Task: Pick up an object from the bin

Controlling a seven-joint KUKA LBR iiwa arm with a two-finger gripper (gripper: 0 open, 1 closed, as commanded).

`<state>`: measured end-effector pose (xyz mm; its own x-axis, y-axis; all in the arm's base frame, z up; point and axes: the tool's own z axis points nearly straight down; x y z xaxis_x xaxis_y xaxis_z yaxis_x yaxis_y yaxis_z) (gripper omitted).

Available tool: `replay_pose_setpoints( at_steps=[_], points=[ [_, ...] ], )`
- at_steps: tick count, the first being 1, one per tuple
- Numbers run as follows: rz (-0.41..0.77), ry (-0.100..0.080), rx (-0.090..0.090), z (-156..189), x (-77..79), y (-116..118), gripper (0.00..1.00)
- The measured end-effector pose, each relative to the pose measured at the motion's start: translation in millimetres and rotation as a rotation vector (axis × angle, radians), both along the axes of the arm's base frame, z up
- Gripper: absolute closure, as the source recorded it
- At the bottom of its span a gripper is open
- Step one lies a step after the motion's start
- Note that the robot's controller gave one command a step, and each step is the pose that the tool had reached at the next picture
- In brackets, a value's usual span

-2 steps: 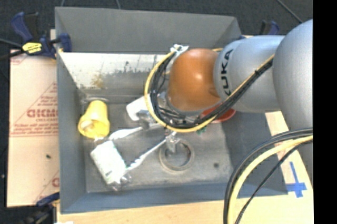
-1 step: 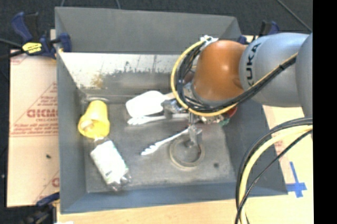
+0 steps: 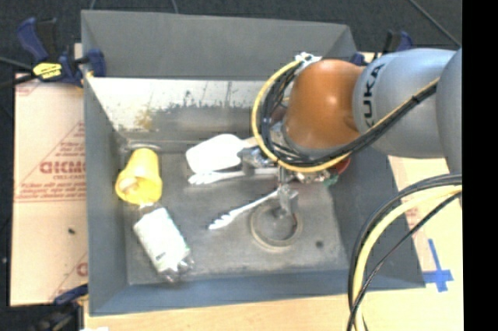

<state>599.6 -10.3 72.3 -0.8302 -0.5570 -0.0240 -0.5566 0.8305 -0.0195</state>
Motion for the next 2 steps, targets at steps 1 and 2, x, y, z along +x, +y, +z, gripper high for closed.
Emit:
replay_pose_setpoints(
  at_steps=[1, 2],
  points=[
    [0.314, -0.007, -0.009, 1, 26.9, -16, 0.0],
    [0.364, -0.001, -0.01, 3, 18.5, 37, 1.0]
  ],
)
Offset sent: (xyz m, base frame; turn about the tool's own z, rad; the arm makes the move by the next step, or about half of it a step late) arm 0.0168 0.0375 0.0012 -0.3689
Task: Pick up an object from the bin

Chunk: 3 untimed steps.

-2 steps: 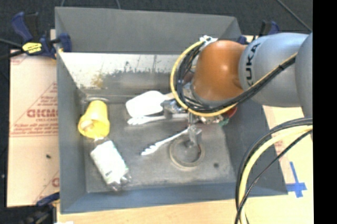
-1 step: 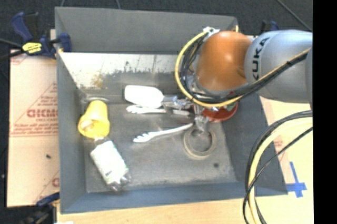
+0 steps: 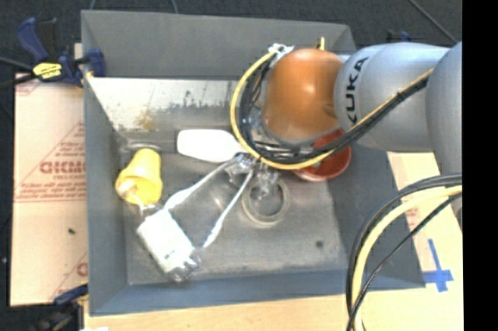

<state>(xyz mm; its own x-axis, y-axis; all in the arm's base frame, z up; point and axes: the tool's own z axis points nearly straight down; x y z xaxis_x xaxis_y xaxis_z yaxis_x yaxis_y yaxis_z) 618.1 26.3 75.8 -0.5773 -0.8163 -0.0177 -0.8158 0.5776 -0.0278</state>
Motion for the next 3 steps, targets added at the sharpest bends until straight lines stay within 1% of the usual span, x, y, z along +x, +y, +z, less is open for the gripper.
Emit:
replay_pose_setpoints(
  at_steps=[1, 2, 3],
  points=[
    [-0.001, 0.0, 0.0, 0, 0.0, 0, 1.0],
    [0.37, -0.009, -0.013, -2, 24.5, 38, 1.0],
    [0.045, -0.008, 0.001, 12, 12.5, 0, 1.0]
  ],
)
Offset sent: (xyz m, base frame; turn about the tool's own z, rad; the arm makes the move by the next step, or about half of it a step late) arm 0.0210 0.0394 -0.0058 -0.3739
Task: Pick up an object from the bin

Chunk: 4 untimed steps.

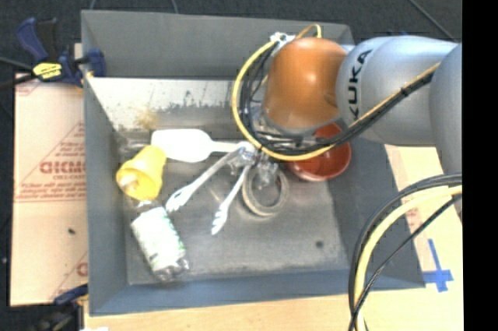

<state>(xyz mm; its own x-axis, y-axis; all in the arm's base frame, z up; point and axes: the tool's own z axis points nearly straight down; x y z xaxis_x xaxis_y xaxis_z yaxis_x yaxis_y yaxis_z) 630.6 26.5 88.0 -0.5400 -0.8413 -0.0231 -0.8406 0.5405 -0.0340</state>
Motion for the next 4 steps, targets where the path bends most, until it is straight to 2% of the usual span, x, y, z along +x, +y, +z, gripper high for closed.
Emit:
replay_pose_setpoints(
  at_steps=[1, 2, 3, 4],
  points=[
    [0.286, -0.013, -0.012, -15, 16.6, 34, 1.0],
    [0.191, -0.008, -0.005, -1, 12.1, 23, 1.0],
    [0.263, -0.009, -0.008, 22, 1.6, 17, 1.0],
    [0.268, -0.01, -0.009, 16, 8.3, 16, 1.0]
  ],
)
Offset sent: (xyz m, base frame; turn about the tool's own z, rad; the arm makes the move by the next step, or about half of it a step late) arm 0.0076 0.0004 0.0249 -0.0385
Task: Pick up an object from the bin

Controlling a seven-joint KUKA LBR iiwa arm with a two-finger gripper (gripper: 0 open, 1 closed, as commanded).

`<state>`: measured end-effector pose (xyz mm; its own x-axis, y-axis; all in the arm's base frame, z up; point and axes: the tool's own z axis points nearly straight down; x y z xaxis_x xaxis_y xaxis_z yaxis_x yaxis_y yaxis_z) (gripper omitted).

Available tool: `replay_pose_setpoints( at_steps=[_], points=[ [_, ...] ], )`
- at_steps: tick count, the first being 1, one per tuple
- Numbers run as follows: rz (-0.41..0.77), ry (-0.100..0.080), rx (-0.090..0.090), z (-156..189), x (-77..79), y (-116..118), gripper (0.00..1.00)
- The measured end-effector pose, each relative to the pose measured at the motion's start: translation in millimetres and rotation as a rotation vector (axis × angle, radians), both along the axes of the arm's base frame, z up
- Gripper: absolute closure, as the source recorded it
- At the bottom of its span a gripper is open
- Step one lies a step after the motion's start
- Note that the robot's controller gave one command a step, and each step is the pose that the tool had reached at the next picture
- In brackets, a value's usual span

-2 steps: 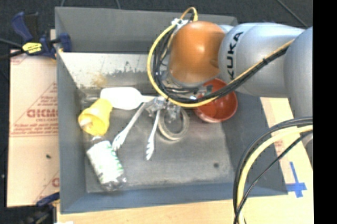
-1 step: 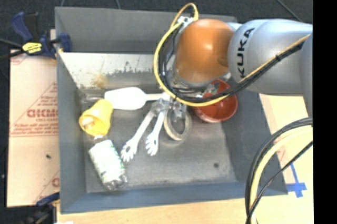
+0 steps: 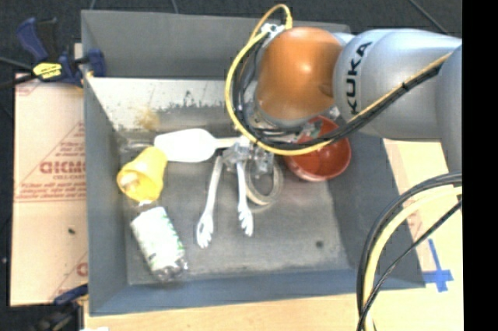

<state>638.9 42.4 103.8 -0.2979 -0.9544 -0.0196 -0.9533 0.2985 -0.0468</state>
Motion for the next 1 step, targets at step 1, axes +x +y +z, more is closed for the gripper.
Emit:
replay_pose_setpoints(
  at_steps=[1],
  points=[
    [-0.152, -0.001, 0.008, -4.1, -1.5, 2.5, 1.0]
  ],
)
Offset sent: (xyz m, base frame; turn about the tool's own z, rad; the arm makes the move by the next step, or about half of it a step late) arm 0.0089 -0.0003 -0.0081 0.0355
